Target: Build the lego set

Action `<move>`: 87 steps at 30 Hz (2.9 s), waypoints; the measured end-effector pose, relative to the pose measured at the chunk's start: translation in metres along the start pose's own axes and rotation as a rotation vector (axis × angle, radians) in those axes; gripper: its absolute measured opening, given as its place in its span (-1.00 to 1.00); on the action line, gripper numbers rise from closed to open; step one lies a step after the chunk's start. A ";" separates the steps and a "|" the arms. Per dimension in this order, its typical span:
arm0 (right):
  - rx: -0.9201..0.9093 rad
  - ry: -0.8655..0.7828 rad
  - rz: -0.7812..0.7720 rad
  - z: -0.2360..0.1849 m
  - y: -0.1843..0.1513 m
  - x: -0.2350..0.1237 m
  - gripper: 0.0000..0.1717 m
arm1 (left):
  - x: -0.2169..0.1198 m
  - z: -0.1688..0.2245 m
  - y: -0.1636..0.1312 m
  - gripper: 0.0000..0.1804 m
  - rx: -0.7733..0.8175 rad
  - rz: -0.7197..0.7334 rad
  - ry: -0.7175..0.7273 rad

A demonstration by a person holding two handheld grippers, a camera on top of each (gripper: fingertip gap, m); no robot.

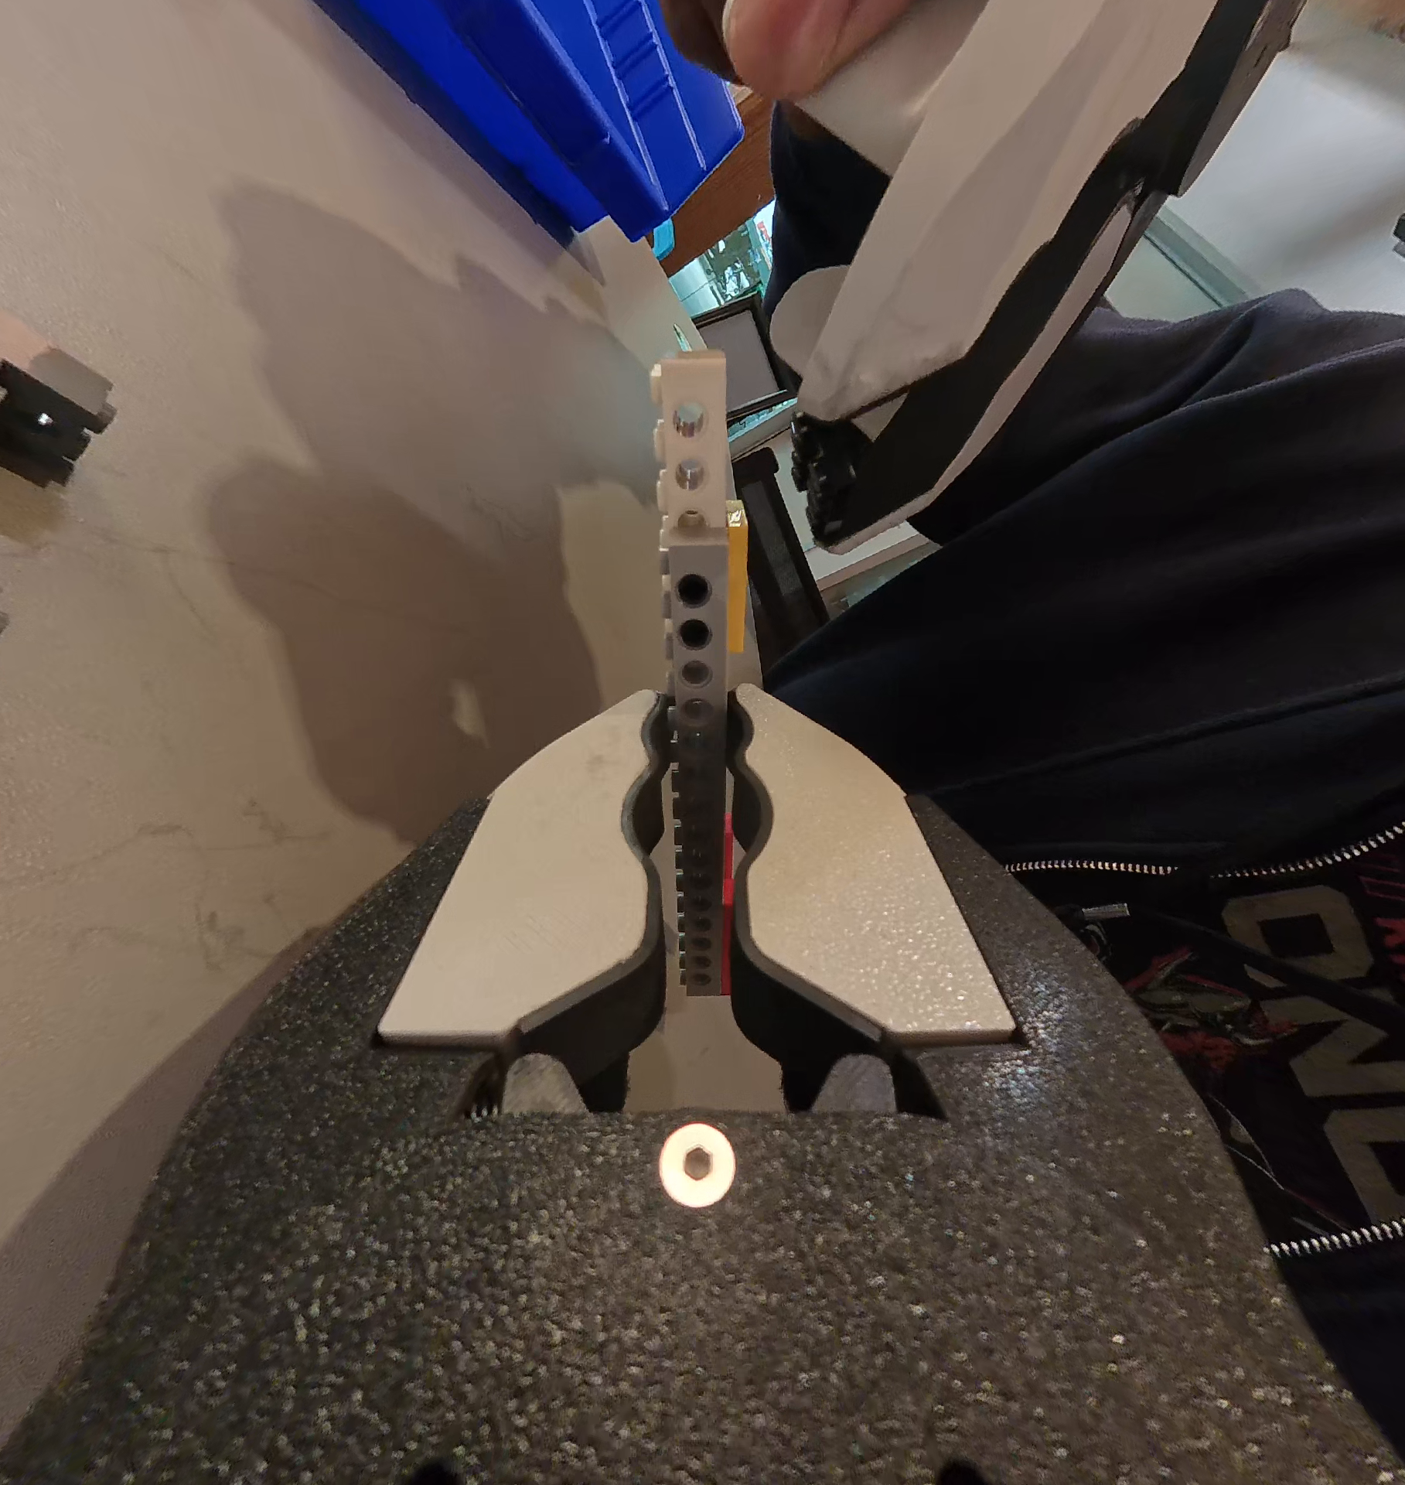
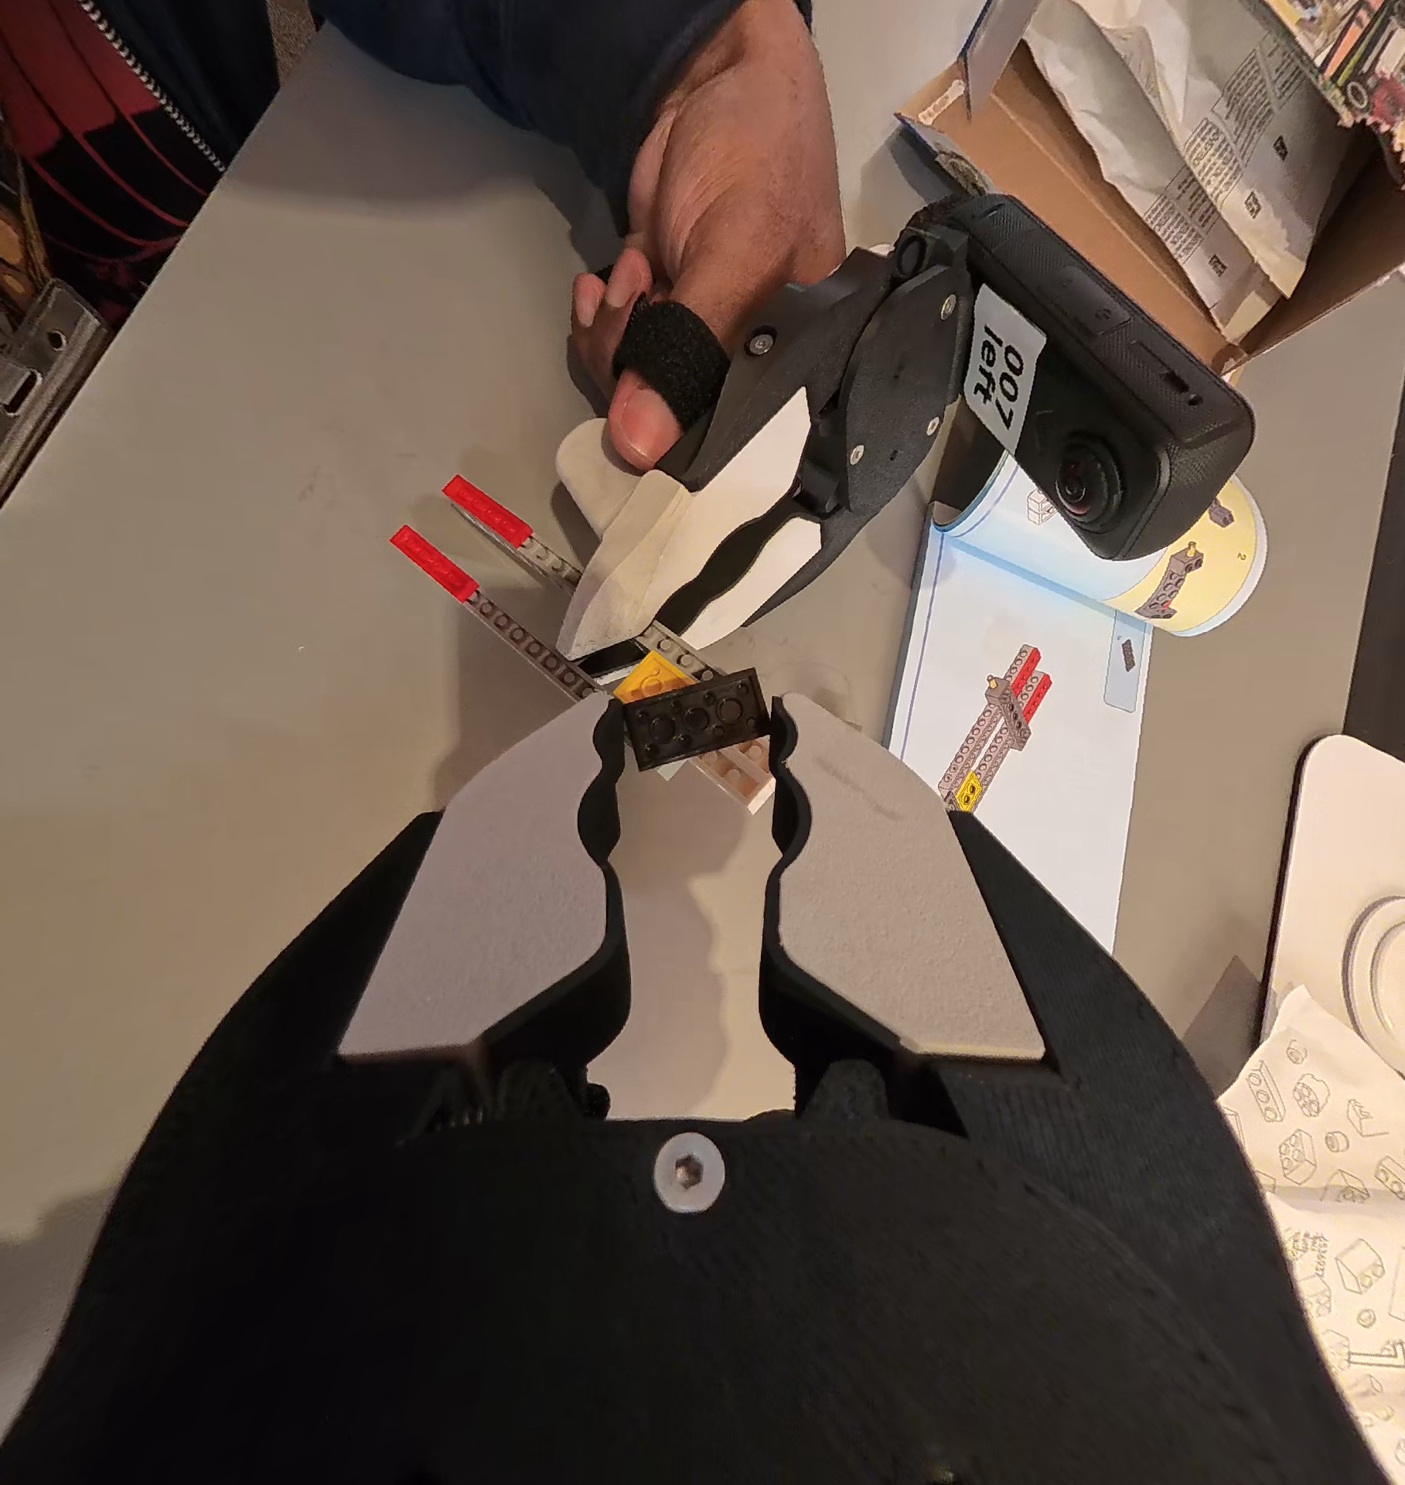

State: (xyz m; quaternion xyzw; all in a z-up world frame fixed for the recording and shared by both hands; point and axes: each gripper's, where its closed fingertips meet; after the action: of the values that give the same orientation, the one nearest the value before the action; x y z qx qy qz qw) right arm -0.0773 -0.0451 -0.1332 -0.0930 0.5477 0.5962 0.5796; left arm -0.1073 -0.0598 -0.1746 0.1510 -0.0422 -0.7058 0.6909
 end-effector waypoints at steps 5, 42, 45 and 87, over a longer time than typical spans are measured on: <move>0.001 0.001 0.002 0.000 -0.001 0.001 -0.59 | 0.000 0.000 0.000 -0.86 -0.001 0.000 0.000; 0.157 -0.098 0.140 0.003 -0.024 0.001 -0.60 | 0.000 -0.013 0.015 -0.86 -0.149 0.100 0.014; 0.143 -0.080 0.132 0.003 -0.024 0.002 -0.60 | 0.000 -0.012 0.015 -0.86 -0.149 0.095 0.003; -0.308 0.363 -0.144 -0.011 -0.019 0.007 -0.59 | 0.009 -0.003 -0.002 -0.86 -0.077 -0.010 -0.008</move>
State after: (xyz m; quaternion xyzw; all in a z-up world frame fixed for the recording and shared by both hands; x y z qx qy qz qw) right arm -0.0698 -0.0545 -0.1530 -0.3245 0.5373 0.6036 0.4916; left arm -0.1084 -0.0678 -0.1790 0.1215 -0.0172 -0.7110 0.6924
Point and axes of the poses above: each gripper's, where its closed fingertips meet, x out along the fingers, y out of its top, z = x × y across the jaws, and after that the axes turned 14 degrees about -x, right-handed
